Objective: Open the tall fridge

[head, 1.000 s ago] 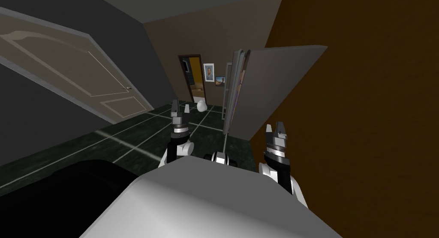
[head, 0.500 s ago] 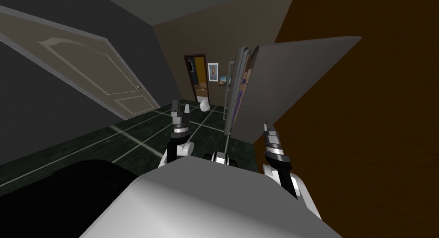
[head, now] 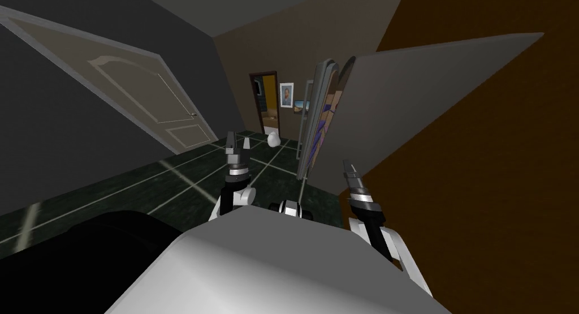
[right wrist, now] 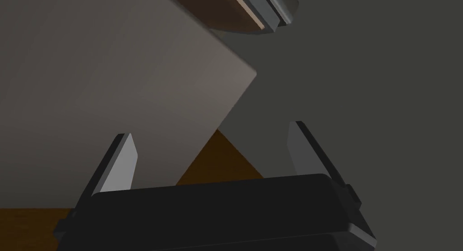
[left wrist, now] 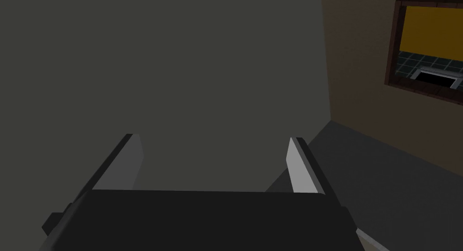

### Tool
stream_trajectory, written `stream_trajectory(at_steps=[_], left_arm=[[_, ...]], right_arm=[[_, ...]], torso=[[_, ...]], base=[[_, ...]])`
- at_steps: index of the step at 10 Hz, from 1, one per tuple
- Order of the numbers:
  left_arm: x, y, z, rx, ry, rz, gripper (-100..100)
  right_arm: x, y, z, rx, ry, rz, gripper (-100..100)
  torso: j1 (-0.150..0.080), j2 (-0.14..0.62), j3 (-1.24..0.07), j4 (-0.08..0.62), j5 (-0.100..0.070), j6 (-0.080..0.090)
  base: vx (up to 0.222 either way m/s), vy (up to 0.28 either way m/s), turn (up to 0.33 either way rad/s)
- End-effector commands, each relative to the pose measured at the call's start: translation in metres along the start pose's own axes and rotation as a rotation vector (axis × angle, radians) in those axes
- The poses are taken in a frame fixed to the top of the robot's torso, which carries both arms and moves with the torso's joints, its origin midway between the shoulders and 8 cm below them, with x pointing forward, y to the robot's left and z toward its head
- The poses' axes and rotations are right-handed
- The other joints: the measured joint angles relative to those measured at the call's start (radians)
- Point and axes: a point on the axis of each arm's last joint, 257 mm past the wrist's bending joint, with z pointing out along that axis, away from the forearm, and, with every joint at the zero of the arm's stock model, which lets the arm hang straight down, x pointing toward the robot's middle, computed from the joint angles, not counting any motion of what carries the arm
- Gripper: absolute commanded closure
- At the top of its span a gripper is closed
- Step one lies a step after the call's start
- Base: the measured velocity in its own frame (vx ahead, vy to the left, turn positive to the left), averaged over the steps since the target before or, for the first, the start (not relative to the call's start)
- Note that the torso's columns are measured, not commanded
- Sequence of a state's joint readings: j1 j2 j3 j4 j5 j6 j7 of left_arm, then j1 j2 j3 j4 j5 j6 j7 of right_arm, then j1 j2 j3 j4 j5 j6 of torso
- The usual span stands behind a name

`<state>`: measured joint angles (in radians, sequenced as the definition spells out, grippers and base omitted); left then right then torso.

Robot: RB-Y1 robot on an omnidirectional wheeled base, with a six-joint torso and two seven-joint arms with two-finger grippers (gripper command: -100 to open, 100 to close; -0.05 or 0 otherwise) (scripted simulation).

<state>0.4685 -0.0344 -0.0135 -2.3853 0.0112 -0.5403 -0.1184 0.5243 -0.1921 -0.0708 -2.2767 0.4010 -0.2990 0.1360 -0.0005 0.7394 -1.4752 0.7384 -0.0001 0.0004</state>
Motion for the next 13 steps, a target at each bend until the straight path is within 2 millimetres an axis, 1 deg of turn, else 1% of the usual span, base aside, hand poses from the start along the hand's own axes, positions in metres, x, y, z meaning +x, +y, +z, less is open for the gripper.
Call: stream_trajectory(at_steps=[1,2,3,4,5,6,7,8,9,10,11,12,13], left_arm=[[0.000,0.000,0.000,0.000,0.000,0.000,0],[0.000,0.000,0.000,0.000,0.000,0.000,0],[0.000,0.000,0.000,0.000,0.000,0.000,0],[0.000,0.000,0.000,0.000,0.000,0.000,0],[0.000,0.000,0.000,0.000,0.000,0.000,0],[0.000,0.000,0.000,0.000,0.000,0.000,0],[0.000,0.000,0.000,0.000,0.000,0.000,0],[0.000,0.000,0.000,0.000,0.000,0.000,0],[0.000,0.000,0.000,0.000,0.000,0.000,0],[0.000,0.000,0.000,0.000,0.000,0.000,0],[0.000,0.000,0.000,0.000,0.000,0.000,0],[0.000,0.000,0.000,0.000,0.000,0.000,0],[0.000,0.000,0.000,0.000,0.000,0.000,0]], right_arm=[[0.005,-0.006,0.001,0.025,0.030,-0.114,-100],[0.006,-0.013,0.001,0.050,0.046,-0.193,-100],[0.007,-0.012,0.001,0.049,0.050,-0.211,-100],[0.007,-0.019,0.002,0.076,0.063,-0.290,-100],[0.008,-0.019,0.002,0.075,0.068,-0.312,-100],[0.007,-0.027,0.002,0.104,0.078,-0.389,-100],[0.008,-0.027,0.001,0.102,0.083,-0.414,-100],[0.006,-0.034,0.001,0.134,0.091,-0.488,-100],[0.007,-0.035,0.001,0.132,0.096,-0.518,-100],[0.003,-0.042,0.001,0.166,0.101,-0.591,-100],[0.003,-0.042,0.001,0.164,0.106,-0.621,-100],[-0.001,-0.050,0.000,0.199,0.111,-0.695,-100],[-0.001,-0.050,0.000,0.198,0.115,-0.727,-100]], torso=[[0.001,-0.001,0.000,0.000,0.000,-0.001],[0.000,-0.002,-0.001,0.000,0.000,0.000],[0.000,-0.003,-0.002,-0.001,0.000,-0.001],[0.000,-0.001,-0.001,0.000,0.000,0.000],[0.001,-0.002,-0.001,0.000,0.000,-0.001],[0.001,-0.001,-0.001,0.000,0.000,0.000],[0.001,-0.001,-0.001,0.000,0.000,-0.001],[0.001,-0.001,0.000,0.000,0.000,0.000],[0.001,-0.002,-0.001,0.000,0.000,-0.001],[0.001,-0.002,-0.001,0.000,0.000,0.000],[0.001,-0.002,-0.001,-0.001,0.000,-0.001],[0.000,-0.001,-0.001,0.000,0.000,0.000],[0.000,-0.001,0.000,0.000,0.000,-0.001]], base=[[0.067,0.002,0.076],[0.083,-0.001,0.149],[0.066,-0.001,0.083],[0.084,-0.002,0.132],[0.070,-0.002,0.094],[0.076,0.006,0.164],[0.063,0.007,0.085],[0.076,0.004,0.172],[0.075,0.016,0.090],[0.092,0.023,0.161],[0.078,0.002,0.075],[0.068,-0.003,0.162],[0.062,-0.007,0.085]])
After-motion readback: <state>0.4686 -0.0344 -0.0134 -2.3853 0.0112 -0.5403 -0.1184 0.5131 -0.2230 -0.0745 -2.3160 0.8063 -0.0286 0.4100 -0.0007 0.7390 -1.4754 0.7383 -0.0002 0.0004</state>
